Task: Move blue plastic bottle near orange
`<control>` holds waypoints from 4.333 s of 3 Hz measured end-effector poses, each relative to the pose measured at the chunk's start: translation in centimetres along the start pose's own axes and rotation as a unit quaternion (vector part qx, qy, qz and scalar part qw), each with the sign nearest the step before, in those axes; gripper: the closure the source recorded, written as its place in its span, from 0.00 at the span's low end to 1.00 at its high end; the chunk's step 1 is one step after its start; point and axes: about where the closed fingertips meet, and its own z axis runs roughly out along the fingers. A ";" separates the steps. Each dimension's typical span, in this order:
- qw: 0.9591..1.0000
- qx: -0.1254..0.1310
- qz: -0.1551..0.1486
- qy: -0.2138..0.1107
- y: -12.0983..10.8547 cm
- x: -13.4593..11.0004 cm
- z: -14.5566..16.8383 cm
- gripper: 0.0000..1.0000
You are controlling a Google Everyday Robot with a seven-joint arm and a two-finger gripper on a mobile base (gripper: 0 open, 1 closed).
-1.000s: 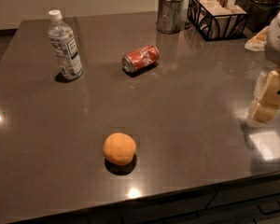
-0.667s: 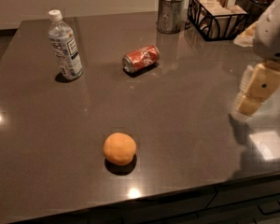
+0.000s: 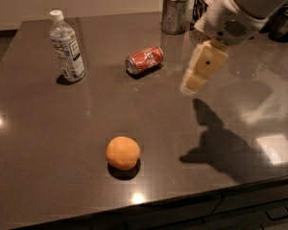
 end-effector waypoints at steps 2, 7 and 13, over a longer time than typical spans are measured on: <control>0.997 -0.011 0.036 -0.071 -3.1 -9.2 6.1 0.00; 0.983 -0.041 0.081 -0.157 -6.3 -25.8 18.9 0.00; 0.973 -0.095 0.032 -0.206 -2.8 -25.3 13.1 1.00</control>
Offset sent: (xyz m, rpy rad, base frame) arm 0.1047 0.1511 -0.0131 0.2681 0.0248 -0.0491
